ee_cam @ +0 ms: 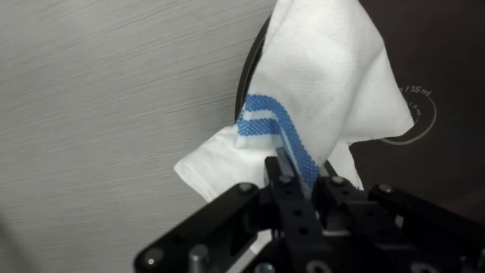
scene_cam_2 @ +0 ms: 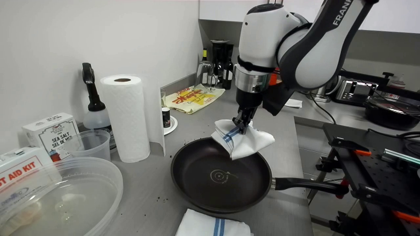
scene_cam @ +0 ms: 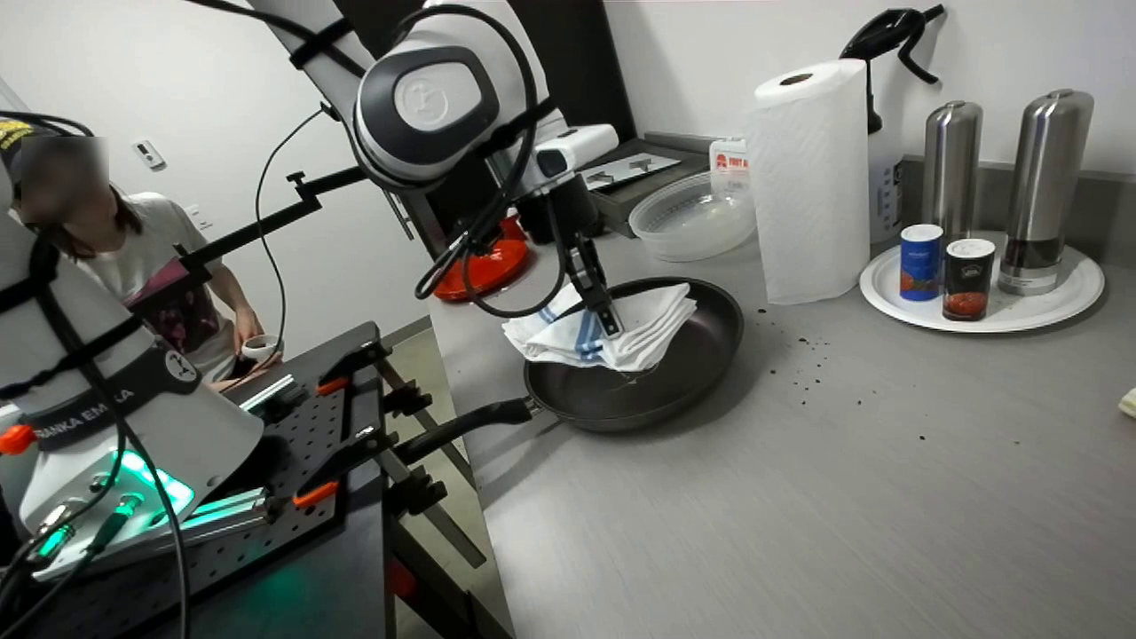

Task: Use the right white towel to wipe the pan

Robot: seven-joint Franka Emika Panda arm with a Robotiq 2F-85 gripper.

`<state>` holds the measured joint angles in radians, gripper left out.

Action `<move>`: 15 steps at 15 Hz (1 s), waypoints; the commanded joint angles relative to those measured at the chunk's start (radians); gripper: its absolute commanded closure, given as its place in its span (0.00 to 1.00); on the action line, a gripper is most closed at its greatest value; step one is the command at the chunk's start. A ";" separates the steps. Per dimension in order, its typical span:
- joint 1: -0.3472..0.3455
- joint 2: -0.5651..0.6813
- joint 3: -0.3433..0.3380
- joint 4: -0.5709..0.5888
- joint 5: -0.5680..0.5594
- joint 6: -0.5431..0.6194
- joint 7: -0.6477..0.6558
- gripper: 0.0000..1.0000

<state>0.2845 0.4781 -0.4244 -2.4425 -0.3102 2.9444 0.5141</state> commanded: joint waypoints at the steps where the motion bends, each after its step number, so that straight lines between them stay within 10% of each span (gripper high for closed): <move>1: 0.121 0.137 -0.086 0.072 0.027 0.070 0.058 0.97; 15: 0.203 0.400 -0.172 0.272 0.260 0.100 0.003 0.97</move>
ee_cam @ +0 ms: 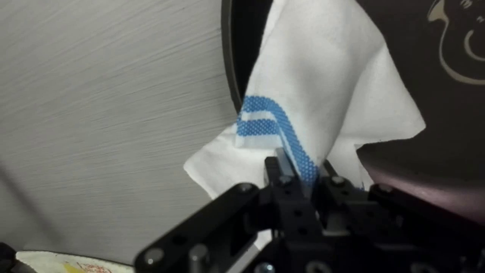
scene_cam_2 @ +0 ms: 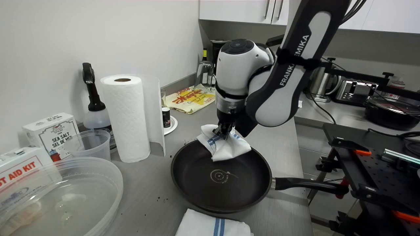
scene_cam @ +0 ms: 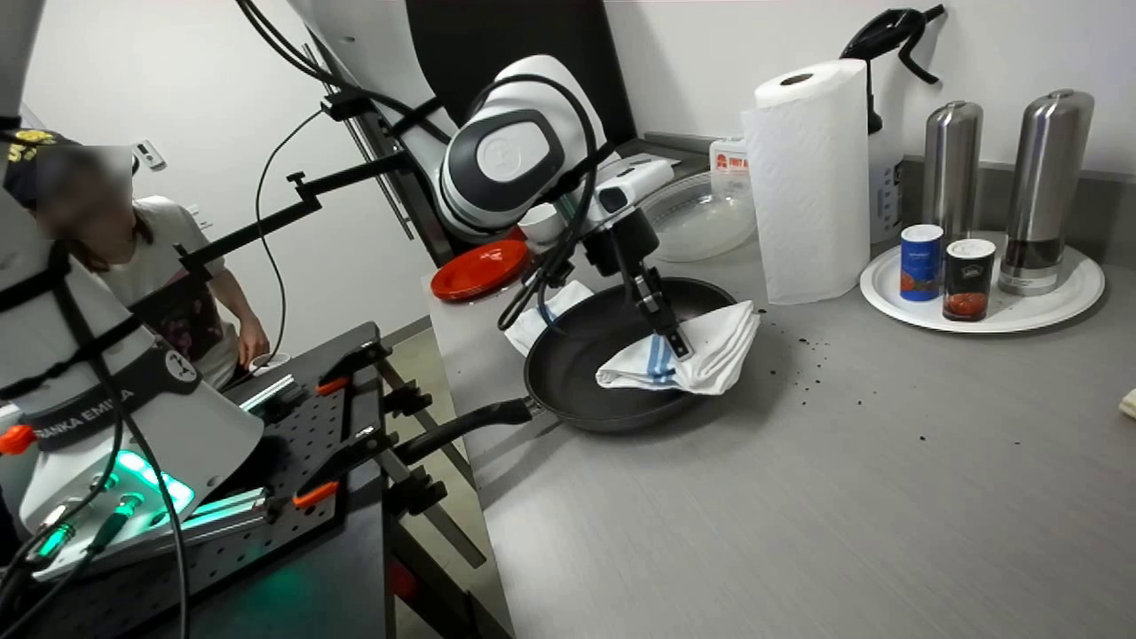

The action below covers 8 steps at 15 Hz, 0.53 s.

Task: Use the right white towel to wipe the pan

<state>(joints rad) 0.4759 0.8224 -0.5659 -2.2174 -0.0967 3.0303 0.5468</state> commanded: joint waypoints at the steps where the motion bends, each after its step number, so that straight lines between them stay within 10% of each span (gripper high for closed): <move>1: 0.012 0.071 -0.031 0.054 0.056 0.013 -0.026 0.97; 8: -0.010 0.087 -0.004 0.070 0.111 -0.016 -0.033 0.97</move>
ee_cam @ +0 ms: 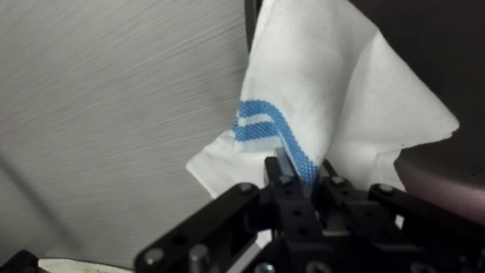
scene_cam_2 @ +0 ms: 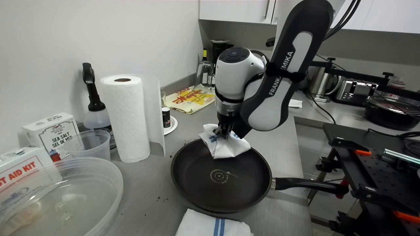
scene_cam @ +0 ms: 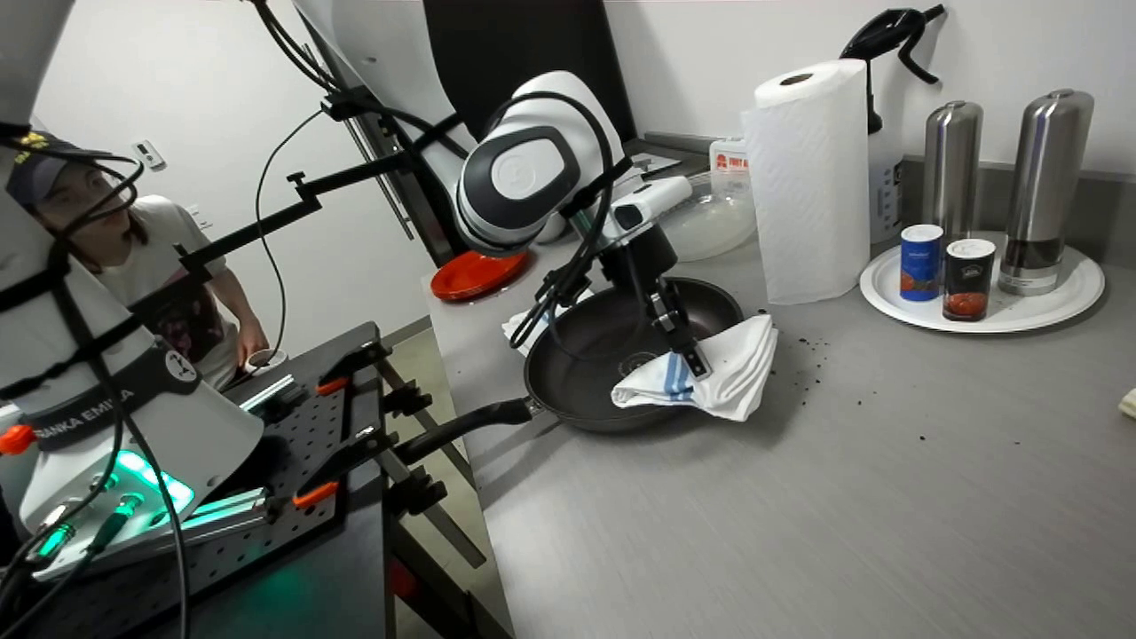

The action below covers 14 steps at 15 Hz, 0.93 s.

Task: Use the right white towel to wipe the pan

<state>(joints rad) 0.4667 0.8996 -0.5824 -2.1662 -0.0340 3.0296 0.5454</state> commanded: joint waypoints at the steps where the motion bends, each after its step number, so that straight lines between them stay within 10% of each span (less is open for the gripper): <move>1: 0.000 0.002 0.017 0.016 0.054 -0.018 -0.030 0.97; 14: -0.008 -0.015 0.037 -0.008 0.081 -0.036 -0.031 0.97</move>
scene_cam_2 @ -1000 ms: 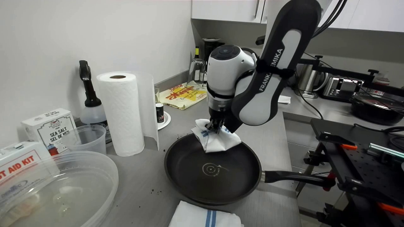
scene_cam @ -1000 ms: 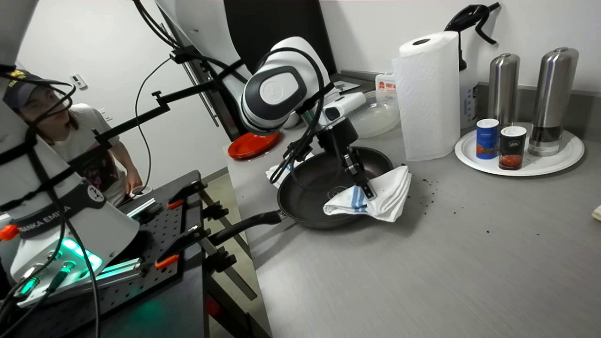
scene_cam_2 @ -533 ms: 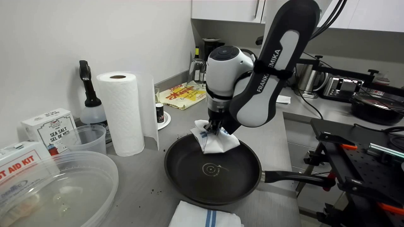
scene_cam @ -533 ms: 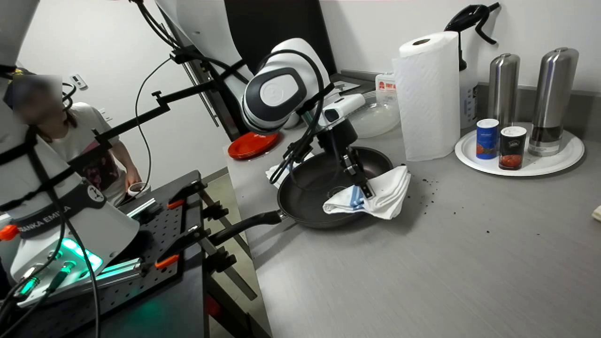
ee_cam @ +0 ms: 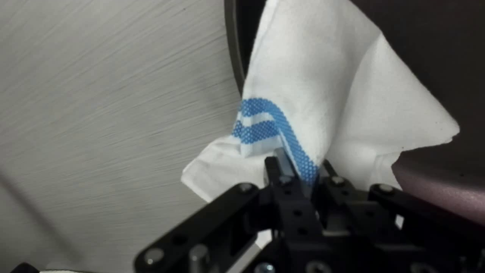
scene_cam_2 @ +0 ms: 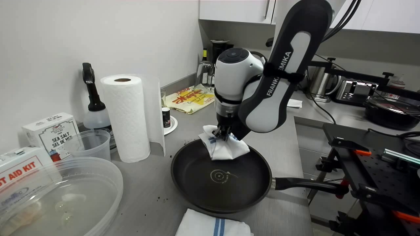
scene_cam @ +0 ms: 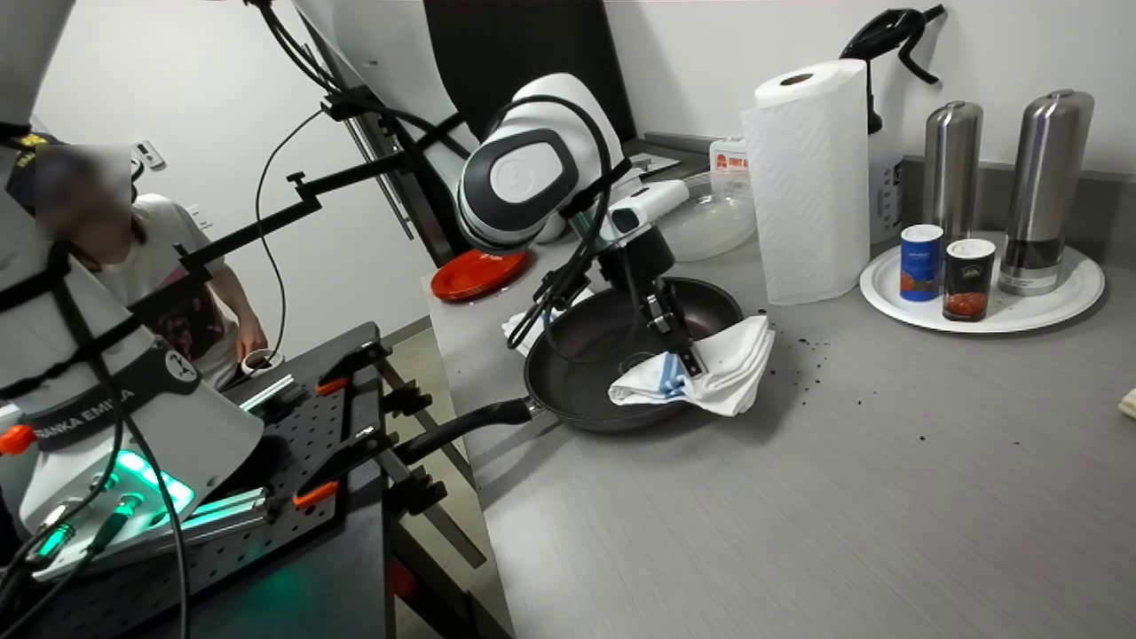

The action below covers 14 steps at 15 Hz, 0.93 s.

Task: Use the right white towel to wipe the pan

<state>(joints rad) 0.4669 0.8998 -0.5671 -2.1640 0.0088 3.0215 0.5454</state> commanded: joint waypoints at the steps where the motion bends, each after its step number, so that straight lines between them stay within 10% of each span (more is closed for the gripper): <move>1: -0.010 -0.020 0.025 -0.013 0.039 -0.033 -0.032 0.97; 14: -0.071 0.002 0.066 0.008 0.040 -0.061 -0.019 0.97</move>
<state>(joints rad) 0.4288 0.8848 -0.5266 -2.1668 0.0165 2.9726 0.5455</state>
